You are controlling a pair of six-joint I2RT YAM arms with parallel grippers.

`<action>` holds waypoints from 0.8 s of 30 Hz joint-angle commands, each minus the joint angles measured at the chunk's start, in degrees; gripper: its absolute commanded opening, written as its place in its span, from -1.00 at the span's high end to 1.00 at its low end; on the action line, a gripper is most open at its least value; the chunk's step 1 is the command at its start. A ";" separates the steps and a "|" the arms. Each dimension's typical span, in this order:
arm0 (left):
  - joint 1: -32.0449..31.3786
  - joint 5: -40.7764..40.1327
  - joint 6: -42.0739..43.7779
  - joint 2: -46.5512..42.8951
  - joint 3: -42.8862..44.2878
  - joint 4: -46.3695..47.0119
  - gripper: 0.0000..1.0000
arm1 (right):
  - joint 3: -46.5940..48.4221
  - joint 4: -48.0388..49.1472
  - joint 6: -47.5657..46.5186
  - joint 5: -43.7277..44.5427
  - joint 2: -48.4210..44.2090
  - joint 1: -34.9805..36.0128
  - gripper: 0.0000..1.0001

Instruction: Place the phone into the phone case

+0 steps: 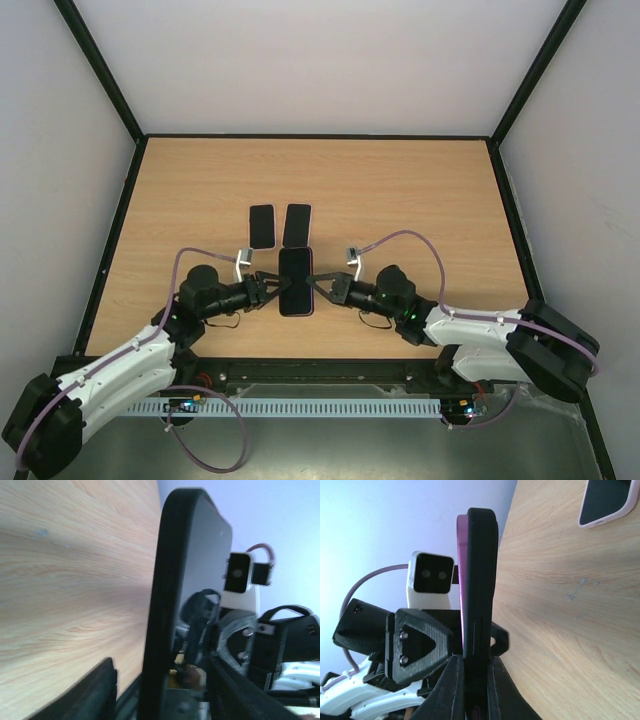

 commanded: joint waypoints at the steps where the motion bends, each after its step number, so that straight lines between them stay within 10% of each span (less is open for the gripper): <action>1: 0.03 4.84 -1.21 0.32 -0.44 7.96 0.17 | -0.55 11.05 2.46 -3.51 0.36 0.21 0.96; 9: 0.08 5.34 -3.67 1.20 -2.16 14.22 0.92 | -0.99 8.60 1.63 -5.19 0.47 0.21 0.75; 17: 0.04 3.27 -1.69 0.29 -1.77 15.53 0.95 | -2.36 4.62 2.81 -10.10 1.01 0.14 -0.12; 24: 0.11 2.52 -0.12 0.43 0.02 16.70 0.95 | -2.84 4.95 4.02 -13.22 2.43 0.62 -0.18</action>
